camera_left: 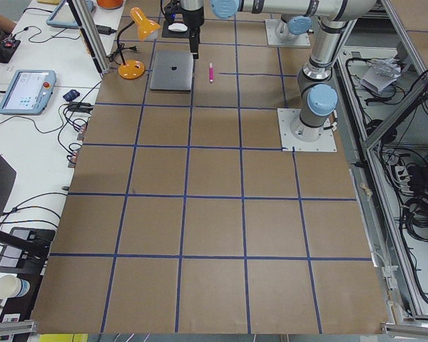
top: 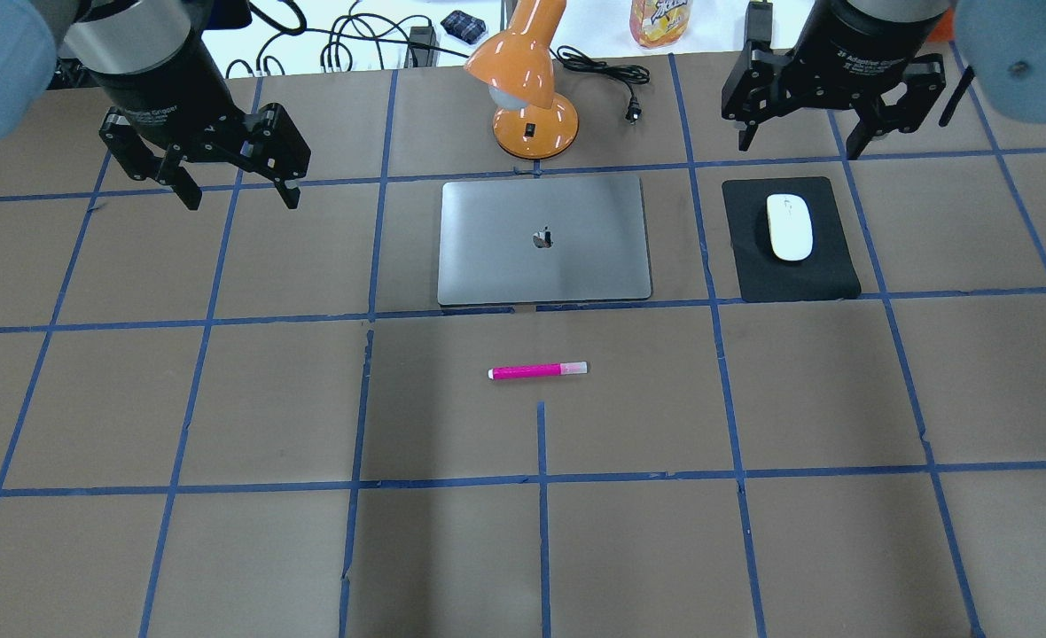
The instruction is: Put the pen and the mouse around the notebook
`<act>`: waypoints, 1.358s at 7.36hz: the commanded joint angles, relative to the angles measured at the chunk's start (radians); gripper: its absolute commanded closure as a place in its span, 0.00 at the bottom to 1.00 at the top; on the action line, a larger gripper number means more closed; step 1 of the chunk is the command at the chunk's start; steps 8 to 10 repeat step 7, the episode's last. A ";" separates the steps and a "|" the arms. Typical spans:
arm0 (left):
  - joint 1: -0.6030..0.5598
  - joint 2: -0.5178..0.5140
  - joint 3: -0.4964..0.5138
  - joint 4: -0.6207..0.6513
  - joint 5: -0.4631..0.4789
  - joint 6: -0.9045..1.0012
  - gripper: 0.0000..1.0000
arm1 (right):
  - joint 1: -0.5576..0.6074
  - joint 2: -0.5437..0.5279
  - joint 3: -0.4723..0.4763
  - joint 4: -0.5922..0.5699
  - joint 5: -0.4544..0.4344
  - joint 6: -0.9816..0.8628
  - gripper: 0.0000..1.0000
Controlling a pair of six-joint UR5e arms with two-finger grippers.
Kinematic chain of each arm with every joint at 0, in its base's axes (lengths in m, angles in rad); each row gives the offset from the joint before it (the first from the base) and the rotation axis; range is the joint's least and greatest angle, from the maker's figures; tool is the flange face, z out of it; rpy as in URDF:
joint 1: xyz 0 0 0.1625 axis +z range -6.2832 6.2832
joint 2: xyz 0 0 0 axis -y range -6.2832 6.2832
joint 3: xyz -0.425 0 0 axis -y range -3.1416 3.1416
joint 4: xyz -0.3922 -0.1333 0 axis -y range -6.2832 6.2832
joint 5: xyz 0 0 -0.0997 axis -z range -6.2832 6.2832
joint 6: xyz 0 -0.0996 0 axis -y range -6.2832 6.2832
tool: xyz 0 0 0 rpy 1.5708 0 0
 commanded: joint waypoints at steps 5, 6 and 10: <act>0.006 -0.007 -0.001 0.002 0.001 -0.009 0.00 | 0.000 0.000 0.001 0.000 0.002 -0.001 0.00; 0.006 -0.005 0.002 0.003 0.001 -0.009 0.00 | 0.000 0.000 0.001 0.000 -0.001 -0.001 0.00; 0.006 -0.005 0.008 0.002 0.000 -0.009 0.00 | 0.000 0.000 0.000 0.002 -0.001 -0.001 0.00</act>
